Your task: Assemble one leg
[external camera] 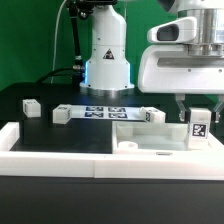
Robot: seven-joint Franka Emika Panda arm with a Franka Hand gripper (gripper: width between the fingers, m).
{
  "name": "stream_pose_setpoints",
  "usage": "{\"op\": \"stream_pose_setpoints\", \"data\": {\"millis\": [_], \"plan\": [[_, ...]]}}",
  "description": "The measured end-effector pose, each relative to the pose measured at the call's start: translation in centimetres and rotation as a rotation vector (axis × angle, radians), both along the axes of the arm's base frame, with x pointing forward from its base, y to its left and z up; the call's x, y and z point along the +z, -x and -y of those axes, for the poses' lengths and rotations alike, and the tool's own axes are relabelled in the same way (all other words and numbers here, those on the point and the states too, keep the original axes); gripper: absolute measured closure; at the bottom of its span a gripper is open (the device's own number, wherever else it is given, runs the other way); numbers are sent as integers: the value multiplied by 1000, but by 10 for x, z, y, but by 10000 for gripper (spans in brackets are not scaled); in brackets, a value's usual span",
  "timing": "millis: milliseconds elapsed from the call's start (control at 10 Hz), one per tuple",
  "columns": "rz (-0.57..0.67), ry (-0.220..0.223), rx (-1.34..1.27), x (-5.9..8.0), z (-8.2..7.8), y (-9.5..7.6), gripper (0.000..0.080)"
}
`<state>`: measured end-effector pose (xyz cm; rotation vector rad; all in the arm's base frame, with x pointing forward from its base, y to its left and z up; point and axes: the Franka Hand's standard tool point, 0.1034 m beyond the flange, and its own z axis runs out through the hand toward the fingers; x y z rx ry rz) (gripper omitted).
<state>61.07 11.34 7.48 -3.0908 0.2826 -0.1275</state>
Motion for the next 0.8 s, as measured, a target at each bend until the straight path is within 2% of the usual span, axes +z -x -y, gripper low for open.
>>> {"op": "stream_pose_setpoints", "data": {"millis": [500, 800], "plan": [[-20, -90, -612, -1, -3, 0, 509], [-35, -113, -873, -1, -4, 0, 509]]}}
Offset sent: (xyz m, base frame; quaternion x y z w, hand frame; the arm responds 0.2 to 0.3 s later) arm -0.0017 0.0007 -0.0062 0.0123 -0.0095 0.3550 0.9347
